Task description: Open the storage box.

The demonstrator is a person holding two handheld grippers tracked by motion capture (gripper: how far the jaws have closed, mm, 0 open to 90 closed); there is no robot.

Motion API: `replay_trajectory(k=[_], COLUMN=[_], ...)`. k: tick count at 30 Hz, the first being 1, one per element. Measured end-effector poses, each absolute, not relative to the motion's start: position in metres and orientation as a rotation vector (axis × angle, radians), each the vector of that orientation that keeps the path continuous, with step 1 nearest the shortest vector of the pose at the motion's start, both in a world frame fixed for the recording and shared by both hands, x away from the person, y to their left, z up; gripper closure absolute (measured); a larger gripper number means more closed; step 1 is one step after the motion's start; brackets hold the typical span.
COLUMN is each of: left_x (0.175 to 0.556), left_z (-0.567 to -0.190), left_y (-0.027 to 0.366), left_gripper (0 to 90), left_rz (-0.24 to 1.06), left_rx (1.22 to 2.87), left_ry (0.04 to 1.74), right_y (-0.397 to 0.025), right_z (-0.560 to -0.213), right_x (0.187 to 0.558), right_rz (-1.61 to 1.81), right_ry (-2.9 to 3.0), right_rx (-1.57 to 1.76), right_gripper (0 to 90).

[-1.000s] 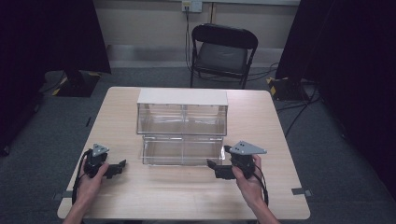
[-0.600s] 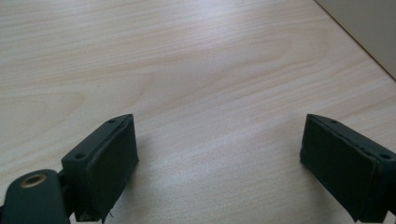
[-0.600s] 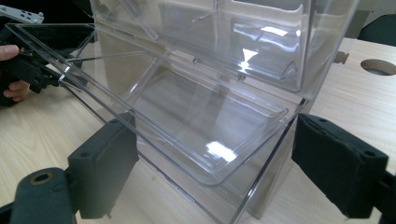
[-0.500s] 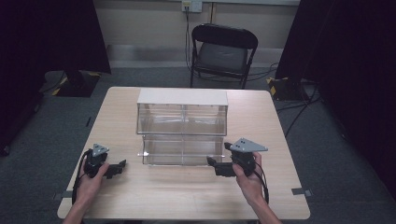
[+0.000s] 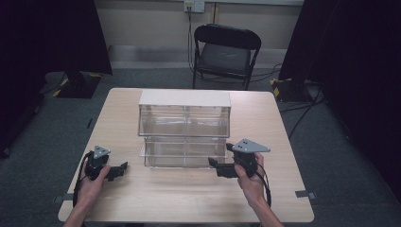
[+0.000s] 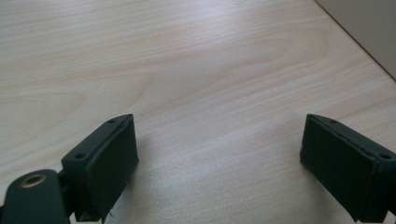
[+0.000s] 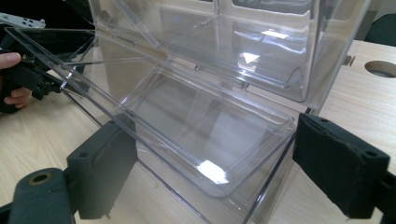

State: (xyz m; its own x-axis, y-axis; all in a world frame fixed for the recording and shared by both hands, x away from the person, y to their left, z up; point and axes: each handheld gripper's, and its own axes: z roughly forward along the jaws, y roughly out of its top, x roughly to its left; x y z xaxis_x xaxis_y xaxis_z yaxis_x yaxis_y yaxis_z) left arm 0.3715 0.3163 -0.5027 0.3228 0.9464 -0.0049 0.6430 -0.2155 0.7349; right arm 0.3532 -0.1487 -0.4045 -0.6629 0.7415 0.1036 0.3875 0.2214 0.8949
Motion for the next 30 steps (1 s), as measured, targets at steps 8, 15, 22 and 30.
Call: replay_trajectory(k=[8, 15, 22, 30], left_x=[0.372, 0.372, 0.371, 0.372], left_z=[-0.503, -0.503, -0.503, -0.503], left_y=[0.316, 0.316, 0.316, 0.316], left_gripper=[10.5, 10.5, 10.5, 10.5], left_rz=[0.607, 0.607, 0.607, 0.607], left_rx=[1.947, 1.949, 1.949, 1.948], left_ry=[1.398, 1.398, 1.398, 1.398], right_y=[-0.148, -0.148, -0.145, -0.145], right_z=[-0.401, -0.398, -0.398, -0.396], right_x=[0.356, 0.36, 0.363, 0.364], right_rz=[1.429, 1.426, 1.419, 1.422], right_ry=[2.153, 2.15, 2.137, 2.131], right_rx=[1.058, 1.068, 1.092, 1.092], right_gripper=[13.3, 13.3, 13.1, 13.2])
